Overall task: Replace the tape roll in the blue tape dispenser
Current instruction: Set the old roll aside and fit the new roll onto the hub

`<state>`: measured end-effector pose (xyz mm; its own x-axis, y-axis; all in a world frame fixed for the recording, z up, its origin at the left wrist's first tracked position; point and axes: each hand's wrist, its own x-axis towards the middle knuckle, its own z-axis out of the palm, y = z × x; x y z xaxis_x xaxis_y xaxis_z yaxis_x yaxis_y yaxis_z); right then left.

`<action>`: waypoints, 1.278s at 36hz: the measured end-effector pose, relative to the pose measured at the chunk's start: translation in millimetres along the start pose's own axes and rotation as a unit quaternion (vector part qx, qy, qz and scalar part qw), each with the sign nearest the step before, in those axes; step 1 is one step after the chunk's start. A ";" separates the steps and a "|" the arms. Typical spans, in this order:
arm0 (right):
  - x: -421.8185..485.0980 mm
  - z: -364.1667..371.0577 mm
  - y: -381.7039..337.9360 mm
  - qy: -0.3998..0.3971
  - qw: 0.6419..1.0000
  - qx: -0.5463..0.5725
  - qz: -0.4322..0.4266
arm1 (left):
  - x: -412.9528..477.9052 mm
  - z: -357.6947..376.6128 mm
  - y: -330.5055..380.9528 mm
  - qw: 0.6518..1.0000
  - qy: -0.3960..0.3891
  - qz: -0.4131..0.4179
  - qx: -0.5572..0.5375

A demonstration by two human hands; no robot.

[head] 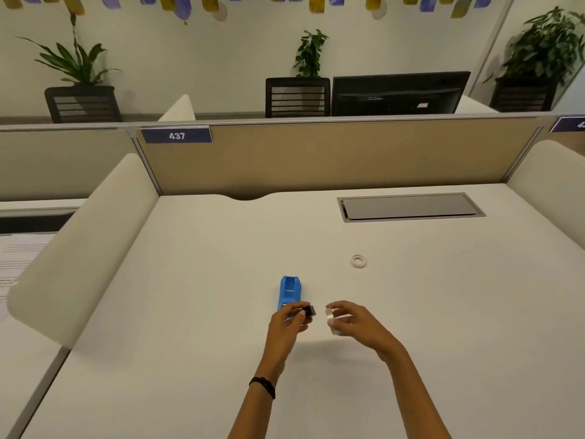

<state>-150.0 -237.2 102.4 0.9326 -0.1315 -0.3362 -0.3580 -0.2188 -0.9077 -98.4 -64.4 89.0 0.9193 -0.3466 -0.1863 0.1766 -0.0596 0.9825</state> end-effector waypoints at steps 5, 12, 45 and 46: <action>4.9 7.6 -10.1 0.030 0.998 0.060 -0.018 | 4.3 1.0 0.8 1.000 -0.007 -0.001 -0.003; 10.8 15.4 -17.3 0.033 0.996 0.075 -0.033 | 7.8 2.1 4.9 0.999 -0.026 -0.009 -0.027; 34.2 34.2 -27.3 0.009 0.997 0.069 -0.021 | 14.4 -13.5 14.2 1.000 0.003 -0.010 -0.009; 34.0 33.8 -27.1 0.010 0.997 0.069 -0.021 | 14.0 -13.0 14.5 1.000 0.000 -0.010 -0.006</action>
<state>-107.1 -203.1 107.1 0.9447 -0.1453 -0.2940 -0.3084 -0.0892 -0.9471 -78.4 -58.0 100.5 0.9153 -0.3461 -0.2061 0.1994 -0.0552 0.9784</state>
